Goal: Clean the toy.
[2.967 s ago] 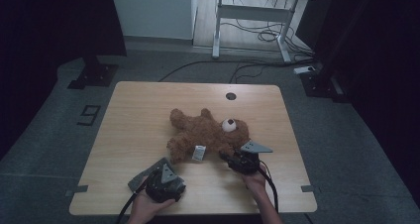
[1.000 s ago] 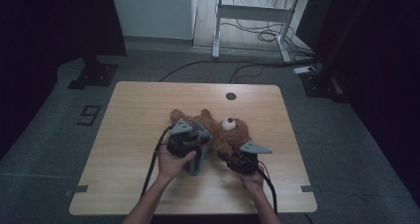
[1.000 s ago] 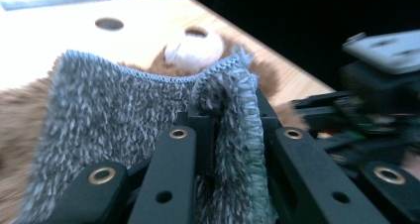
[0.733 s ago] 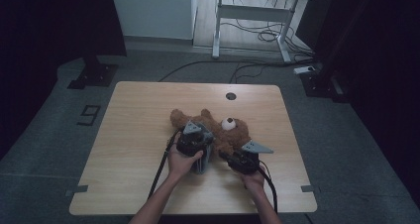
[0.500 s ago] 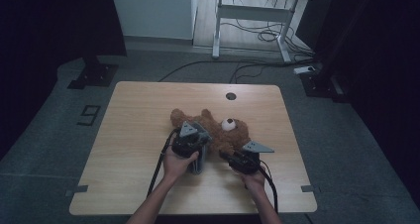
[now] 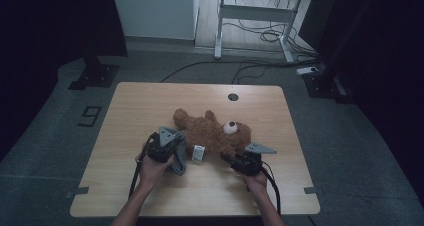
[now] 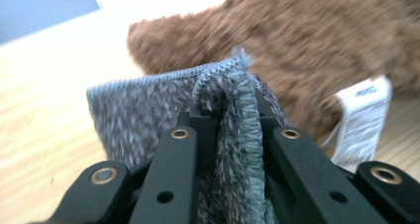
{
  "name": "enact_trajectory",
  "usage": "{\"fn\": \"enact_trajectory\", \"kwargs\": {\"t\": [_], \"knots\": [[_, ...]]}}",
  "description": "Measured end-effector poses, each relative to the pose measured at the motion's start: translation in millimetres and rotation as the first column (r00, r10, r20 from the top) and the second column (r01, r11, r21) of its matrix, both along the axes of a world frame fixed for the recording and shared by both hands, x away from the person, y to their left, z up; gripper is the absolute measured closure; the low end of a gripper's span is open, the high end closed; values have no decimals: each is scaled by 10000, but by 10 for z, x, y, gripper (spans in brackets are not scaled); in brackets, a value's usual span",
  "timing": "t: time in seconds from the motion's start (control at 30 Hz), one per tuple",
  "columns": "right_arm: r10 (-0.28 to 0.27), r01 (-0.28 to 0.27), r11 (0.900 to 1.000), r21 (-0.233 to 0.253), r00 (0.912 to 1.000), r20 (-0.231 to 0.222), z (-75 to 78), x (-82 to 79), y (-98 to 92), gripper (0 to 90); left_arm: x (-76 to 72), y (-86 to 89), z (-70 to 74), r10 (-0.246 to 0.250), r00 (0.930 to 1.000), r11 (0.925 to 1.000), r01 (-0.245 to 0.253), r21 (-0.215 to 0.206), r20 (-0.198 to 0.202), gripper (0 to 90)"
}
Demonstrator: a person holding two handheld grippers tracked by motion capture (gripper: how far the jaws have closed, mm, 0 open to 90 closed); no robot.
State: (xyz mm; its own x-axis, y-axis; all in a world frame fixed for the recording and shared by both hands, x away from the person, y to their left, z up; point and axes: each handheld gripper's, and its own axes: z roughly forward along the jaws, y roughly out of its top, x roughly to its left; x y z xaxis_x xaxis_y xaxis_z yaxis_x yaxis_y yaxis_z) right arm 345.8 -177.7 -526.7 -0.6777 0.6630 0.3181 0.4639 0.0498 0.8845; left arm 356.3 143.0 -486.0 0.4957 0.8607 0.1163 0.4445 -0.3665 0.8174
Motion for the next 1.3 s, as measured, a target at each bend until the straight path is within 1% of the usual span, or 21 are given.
{"fn": "enact_trajectory", "kwargs": {"t": [0.03,0.07,0.1,0.13,0.27,0.33,0.37,0.4,0.47,0.53,0.57,0.6,0.63,0.67,0.7,0.77,0.83,0.9,1.0,1.1,1.3], "knots": [[61,-61,10000,2,10000,-4,0,-2,9,711,-24,5,-67,-1,10000,9979,5,651,-57,788],[61,-61,10000,2,10000,-4,0,-2,9,711,-24,5,-67,-1,10000,9979,5,651,-57,787],[134,-134,9999,-16,9999,-4,0,-6,20,711,-49,-12,-116,13,10000,9919,-25,1269,93,787],[134,-134,9999,-16,9999,-4,0,-6,20,711,-62,-12,-132,55,9998,9887,-80,1494,175,787],[148,-147,9999,-40,9999,31,8,-12,34,710,-89,57,-66,188,9998,9954,-190,942,29,787],[143,-143,9999,13,9999,-11,6,-8,34,711,-141,33,58,44,9995,9984,-61,558,302,787],[149,-149,9999,3,9999,65,10,-7,43,711,-197,-45,203,-234,9978,9994,218,262,613,788],[149,-149,9999,3,9999,65,10,-7,43,711,-197,-45,203,-234,9978,9994,218,262,613,789],[147,-147,9999,55,9999,69,17,-8,55,711,-252,-216,375,-751,9924,9971,737,181,971,790],[128,-129,9999,71,9999,88,24,-11,67,711,-268,-416,473,-1227,9863,9924,1227,74,1105,792],[108,-109,9999,75,9999,93,29,-17,74,712,-244,-605,510,-1614,9807,9869,1610,132,1104,792],[108,-109,9999,75,9999,93,29,-17,74,712,-244,-605,510,-1614,9807,9869,1610,132,1104,792],[99,-99,9999,87,9999,49,31,-20,71,711,-177,-820,488,-1922,9775,9812,1932,-34,872,792],[99,-99,9999,87,9999,49,31,-20,71,711,-177,-820,488,-1922,9775,9812,1932,-34,872,792],[101,-101,9999,98,9999,30,32,-20,67,711,-112,-963,442,-2156,9747,9761,2168,-145,587,792],[75,-75,9999,129,10000,13,33,-18,55,711,-38,-1122,347,-2284,9732,9731,2290,-246,268,791],[75,-75,9999,134,10000,-1,33,-19,54,711,58,-1255,182,-2216,9751,9750,2214,-197,-94,791],[10,-9,10000,30,9999,-142,21,-20,51,712,108,-1269,74,-2130,9767,9769,2125,-209,-274,791],[35,-34,10000,42,9998,-211,8,-15,44,712,118,-1178,19,-2037,9786,9782,2022,-483,-284,794],[85,-80,9998,197,9997,-246,4,-7,31,713,72,-1048,56,-1947,9808,9806,1943,-274,-134,794],[73,-65,9996,288,9996,-262,3,-11,25,713,1,-760,119,-1504,9884,9883,1508,-244,195,791]]}}
